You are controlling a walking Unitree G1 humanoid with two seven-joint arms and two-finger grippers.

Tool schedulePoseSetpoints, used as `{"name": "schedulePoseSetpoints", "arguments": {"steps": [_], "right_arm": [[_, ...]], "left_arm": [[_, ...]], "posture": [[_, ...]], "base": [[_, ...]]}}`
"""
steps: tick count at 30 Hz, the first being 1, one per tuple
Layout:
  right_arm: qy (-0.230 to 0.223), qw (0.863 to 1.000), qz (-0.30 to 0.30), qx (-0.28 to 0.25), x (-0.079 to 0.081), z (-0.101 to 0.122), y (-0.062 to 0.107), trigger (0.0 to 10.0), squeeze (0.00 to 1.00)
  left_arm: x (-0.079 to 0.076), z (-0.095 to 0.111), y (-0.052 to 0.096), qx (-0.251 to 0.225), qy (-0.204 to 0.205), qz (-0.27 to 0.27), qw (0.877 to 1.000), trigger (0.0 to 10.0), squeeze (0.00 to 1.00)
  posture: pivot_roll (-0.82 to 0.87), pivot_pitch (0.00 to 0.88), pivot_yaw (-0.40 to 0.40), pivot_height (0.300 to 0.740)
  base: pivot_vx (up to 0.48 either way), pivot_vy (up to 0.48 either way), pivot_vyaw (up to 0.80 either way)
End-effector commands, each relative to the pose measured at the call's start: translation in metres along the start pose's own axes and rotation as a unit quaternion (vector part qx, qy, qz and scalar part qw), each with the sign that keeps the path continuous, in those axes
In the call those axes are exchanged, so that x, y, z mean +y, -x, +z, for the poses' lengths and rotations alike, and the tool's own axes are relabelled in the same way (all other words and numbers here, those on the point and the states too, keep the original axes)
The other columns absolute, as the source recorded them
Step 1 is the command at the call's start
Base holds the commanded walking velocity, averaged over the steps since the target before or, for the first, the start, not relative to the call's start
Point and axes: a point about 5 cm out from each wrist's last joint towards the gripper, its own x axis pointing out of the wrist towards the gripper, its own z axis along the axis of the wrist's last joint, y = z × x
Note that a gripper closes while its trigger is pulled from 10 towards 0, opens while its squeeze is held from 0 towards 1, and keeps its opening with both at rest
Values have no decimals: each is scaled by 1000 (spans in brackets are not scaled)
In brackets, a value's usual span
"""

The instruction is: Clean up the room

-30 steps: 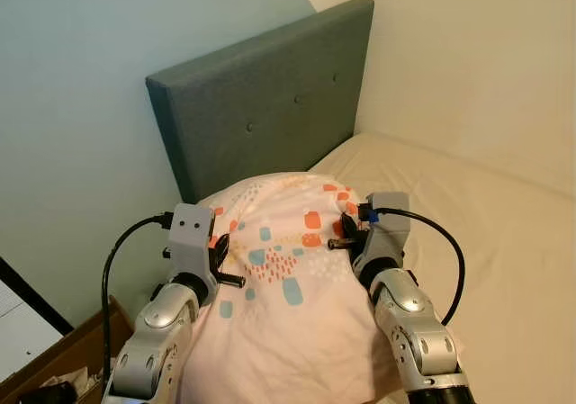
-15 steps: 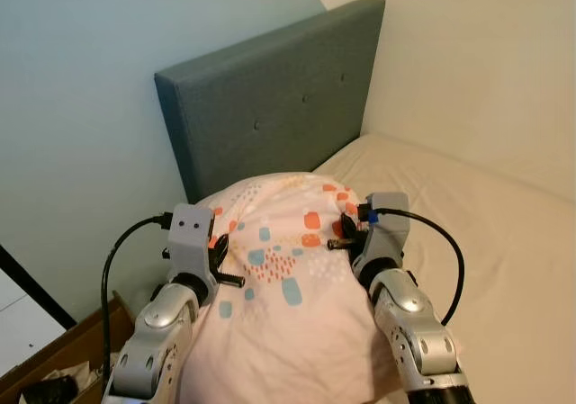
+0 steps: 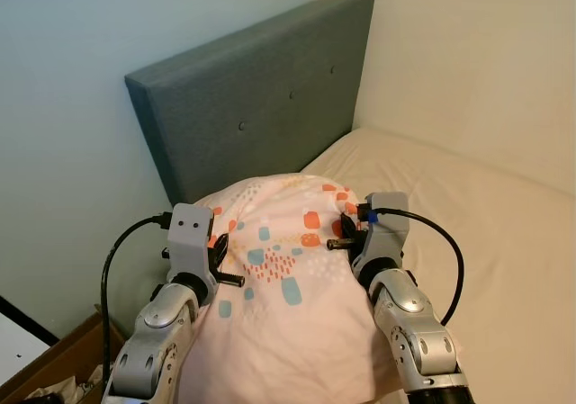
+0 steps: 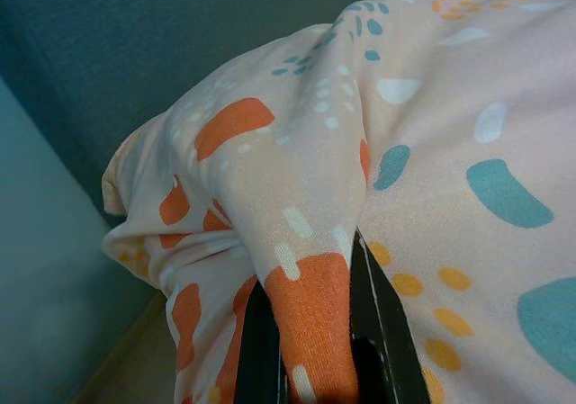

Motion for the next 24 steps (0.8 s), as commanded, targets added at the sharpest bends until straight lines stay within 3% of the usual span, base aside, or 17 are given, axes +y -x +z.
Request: {"name": "schedulePoseSetpoints", "arguments": {"steps": [1, 24], "right_arm": [[4, 999, -46, -16, -17, 4, 1, 10000, 0], [2, 999, -41, -16, -15, 3, 1, 10000, 0]], "left_arm": [[28, 4, 5, -17, -5, 70, 997, 10000, 0], [30, 4, 7, -18, -7, 76, 997, 10000, 0]], "posture": [[-91, 79, 20, 740], [-84, 78, 16, 740]], "base": [[371, 0, 0], [369, 0, 0]]}}
